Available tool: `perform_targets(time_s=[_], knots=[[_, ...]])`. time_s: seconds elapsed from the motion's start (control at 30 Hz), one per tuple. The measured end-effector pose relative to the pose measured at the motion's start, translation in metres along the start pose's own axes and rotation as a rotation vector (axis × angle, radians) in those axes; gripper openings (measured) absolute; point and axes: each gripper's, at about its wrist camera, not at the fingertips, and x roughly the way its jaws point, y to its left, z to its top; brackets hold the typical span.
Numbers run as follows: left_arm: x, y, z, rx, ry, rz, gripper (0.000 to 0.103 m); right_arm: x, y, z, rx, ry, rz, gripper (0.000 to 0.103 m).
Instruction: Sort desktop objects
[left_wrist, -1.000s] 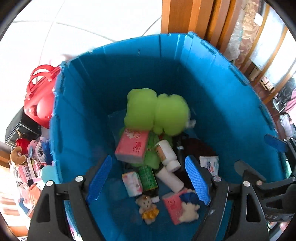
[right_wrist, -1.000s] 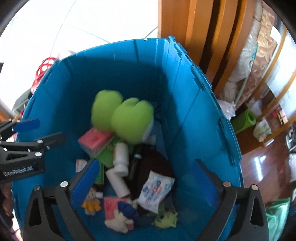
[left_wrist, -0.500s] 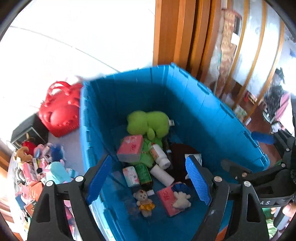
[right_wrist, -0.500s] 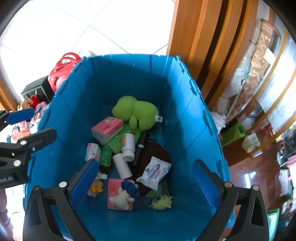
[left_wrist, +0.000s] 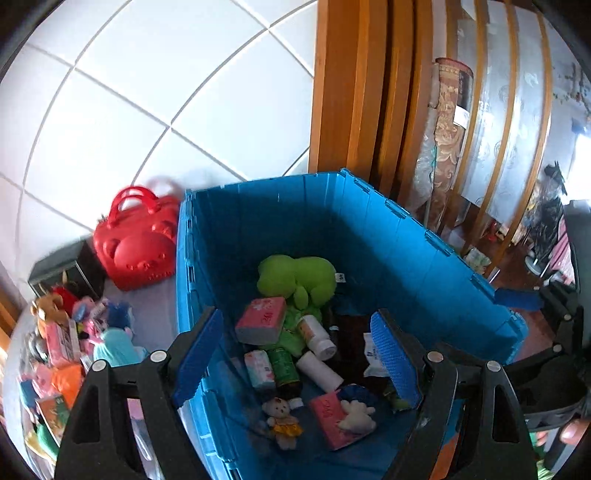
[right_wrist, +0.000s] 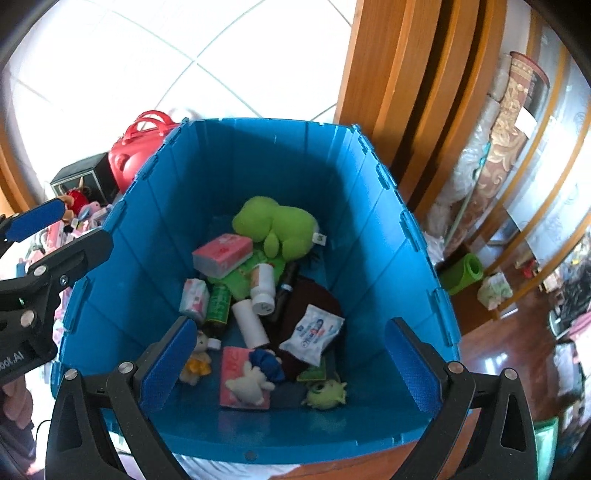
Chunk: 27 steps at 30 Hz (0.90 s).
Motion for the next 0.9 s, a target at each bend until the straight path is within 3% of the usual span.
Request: perform_targets(time_s=[0.1,0.43,0.9], knots=[[0.003,0.006,-0.003,-0.031,0.032,-0.027,0.082,-0.002,0.001,-0.004,0.001,-0.019,-0.006,0.103],[-0.010,0.000,-0.018,0.026,-0.025,0.066,0.082,-0.011,0.009,-0.020,0.012,-0.122,-0.013,0.103],[-0.005,0.000,-0.025,0.022,0.002,0.070,0.082,-0.013,0.012,-0.024,-0.007,-0.137,-0.022,0.103]])
